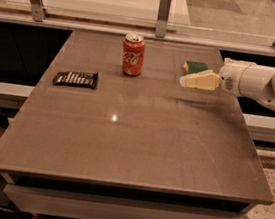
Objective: Pick sponge
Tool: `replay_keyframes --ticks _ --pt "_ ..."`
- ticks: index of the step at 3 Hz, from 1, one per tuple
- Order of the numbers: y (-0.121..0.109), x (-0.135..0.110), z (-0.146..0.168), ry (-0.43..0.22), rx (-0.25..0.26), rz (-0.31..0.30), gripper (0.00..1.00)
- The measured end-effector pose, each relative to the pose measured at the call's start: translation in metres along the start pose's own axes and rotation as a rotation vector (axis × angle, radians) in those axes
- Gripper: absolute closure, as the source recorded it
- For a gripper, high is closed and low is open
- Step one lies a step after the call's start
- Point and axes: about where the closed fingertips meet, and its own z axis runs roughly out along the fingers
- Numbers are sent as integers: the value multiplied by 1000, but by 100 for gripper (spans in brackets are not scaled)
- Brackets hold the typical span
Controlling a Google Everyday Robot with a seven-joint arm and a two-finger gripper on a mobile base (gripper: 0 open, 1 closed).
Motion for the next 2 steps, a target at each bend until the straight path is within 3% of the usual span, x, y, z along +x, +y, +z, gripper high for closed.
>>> replay_keyframes --ticks 2 --pt "-6 12 18 2 -21 16 0"
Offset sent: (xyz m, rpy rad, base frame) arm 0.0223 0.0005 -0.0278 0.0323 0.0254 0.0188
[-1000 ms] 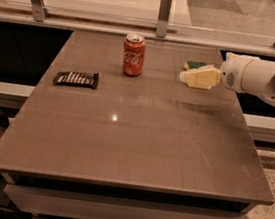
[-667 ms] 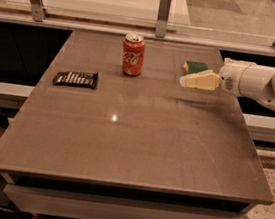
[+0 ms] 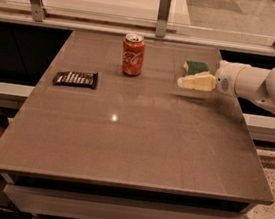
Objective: Pick sponge
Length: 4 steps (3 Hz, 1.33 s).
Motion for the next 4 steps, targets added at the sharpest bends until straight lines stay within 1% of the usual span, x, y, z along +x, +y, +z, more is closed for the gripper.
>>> replay_keyframes --ticks 1,3,4 --pt "-1 10 10 1 -14 24 0" --pt "-3 34 18 10 -21 80 0" --pt "-1 33 20 10 -25 77 18"
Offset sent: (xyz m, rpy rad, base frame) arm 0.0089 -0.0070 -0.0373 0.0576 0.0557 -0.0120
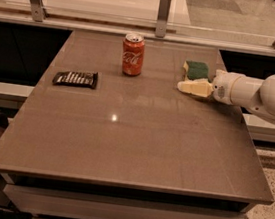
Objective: Pick sponge
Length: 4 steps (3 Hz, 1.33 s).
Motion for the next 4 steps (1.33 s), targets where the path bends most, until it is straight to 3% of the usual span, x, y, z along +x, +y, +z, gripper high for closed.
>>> replay_keyframes --ticks 3,4 --pt "3 -2 2 1 -7 0 87" --pt "3 -3 2 1 -7 0 100"
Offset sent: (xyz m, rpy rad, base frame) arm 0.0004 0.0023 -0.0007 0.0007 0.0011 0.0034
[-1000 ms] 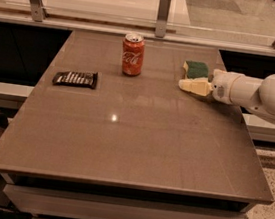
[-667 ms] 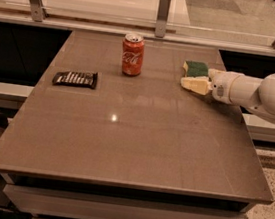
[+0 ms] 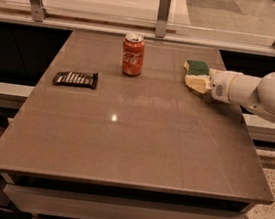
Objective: Pick sponge
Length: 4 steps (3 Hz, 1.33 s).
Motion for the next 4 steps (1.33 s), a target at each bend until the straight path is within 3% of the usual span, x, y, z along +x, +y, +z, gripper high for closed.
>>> replay_keyframes --ticks 2,4 --pt "0 0 0 0 0 0 100" --pt "-18 -30 -11 -3 -1 -17 100"
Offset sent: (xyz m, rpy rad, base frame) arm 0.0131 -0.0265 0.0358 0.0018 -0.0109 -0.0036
